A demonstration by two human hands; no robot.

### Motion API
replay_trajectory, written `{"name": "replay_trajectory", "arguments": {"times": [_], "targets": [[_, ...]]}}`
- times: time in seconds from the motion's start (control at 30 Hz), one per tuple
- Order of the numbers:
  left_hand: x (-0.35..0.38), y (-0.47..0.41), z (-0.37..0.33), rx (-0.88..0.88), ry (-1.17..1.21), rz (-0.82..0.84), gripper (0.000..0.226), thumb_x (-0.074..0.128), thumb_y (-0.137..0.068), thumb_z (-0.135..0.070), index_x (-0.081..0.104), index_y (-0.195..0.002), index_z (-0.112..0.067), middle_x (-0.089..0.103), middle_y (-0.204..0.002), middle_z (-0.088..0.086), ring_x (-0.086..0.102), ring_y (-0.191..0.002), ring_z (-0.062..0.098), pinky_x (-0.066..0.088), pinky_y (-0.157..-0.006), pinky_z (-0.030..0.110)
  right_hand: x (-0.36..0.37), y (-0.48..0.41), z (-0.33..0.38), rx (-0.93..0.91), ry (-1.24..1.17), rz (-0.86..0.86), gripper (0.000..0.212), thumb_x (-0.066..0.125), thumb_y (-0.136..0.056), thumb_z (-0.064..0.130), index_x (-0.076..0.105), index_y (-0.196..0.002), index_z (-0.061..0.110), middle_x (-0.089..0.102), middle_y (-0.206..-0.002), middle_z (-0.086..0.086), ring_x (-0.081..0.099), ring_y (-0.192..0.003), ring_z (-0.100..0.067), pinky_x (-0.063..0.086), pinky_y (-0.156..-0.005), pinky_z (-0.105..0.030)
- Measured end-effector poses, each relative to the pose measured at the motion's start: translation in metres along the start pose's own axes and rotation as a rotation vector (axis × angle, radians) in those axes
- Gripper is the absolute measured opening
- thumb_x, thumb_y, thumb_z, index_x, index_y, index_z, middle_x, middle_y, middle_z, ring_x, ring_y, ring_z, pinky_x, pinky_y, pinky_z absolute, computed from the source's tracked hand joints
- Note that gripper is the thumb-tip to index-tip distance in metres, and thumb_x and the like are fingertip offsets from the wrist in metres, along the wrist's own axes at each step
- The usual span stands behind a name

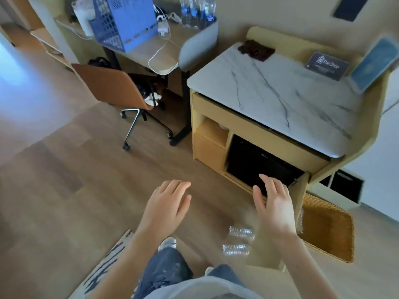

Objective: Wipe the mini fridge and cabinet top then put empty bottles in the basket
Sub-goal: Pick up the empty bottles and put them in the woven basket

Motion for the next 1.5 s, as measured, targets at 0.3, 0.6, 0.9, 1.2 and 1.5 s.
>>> {"name": "replay_trajectory", "arguments": {"times": [0.3,0.6,0.9,1.2,1.5], "targets": [[0.021,-0.091,0.031,0.533,0.028,0.22,0.033,0.056,-0.094,-0.028,0.065,-0.122,-0.013,0.068,-0.116,-0.001,0.065,-0.108,0.019,0.052,-0.091,0.034,0.016,0.049,0.018,0.446,0.092,-0.25,0.032,0.059,-0.097,0.018,0.06,-0.128,0.01,0.064,-0.117,-0.01,0.055,-0.107,-0.033,0.048,-0.09,-0.044],[0.04,-0.114,0.008,0.856,0.089,0.357,0.044,0.047,-0.095,-0.033,0.065,-0.127,-0.01,0.066,-0.127,0.005,0.059,-0.122,0.026,0.04,-0.112,0.046,0.025,0.129,0.06,0.724,0.213,-0.388,0.035,0.061,-0.097,0.022,0.061,-0.13,0.009,0.065,-0.125,-0.011,0.059,-0.112,-0.031,0.051,-0.094,-0.047],[0.094,-0.048,-0.069,1.051,0.164,0.543,0.045,0.044,-0.092,-0.033,0.069,-0.118,-0.007,0.069,-0.114,0.005,0.065,-0.106,0.027,0.05,-0.097,0.039,0.023,0.209,0.03,0.916,0.175,-0.425,0.04,0.055,-0.101,0.028,0.058,-0.135,0.007,0.062,-0.131,-0.009,0.055,-0.122,-0.031,0.045,-0.103,-0.045],[0.131,-0.04,-0.125,1.046,0.166,0.636,0.046,0.053,-0.09,-0.034,0.066,-0.123,-0.005,0.069,-0.117,0.005,0.063,-0.109,0.026,0.047,-0.096,0.036,0.015,0.225,-0.009,1.023,0.156,-0.47,0.04,0.06,-0.099,0.024,0.059,-0.134,0.005,0.062,-0.129,-0.012,0.056,-0.119,-0.033,0.046,-0.101,-0.046],[0.263,-0.075,-0.141,0.999,0.128,0.793,0.046,0.066,-0.09,-0.028,0.06,-0.13,-0.005,0.066,-0.123,0.006,0.059,-0.113,0.027,0.042,-0.098,0.033,0.076,0.198,-0.09,1.182,0.055,-0.496,0.039,0.058,-0.099,0.024,0.058,-0.133,0.006,0.063,-0.124,-0.01,0.057,-0.116,-0.029,0.044,-0.097,-0.037]]}}
Point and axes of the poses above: each hand's wrist, its own y-axis away from the middle knuckle, its own x-axis out of the palm, z = x × y, the point moved 10 cm from there along -y, towards the middle knuckle
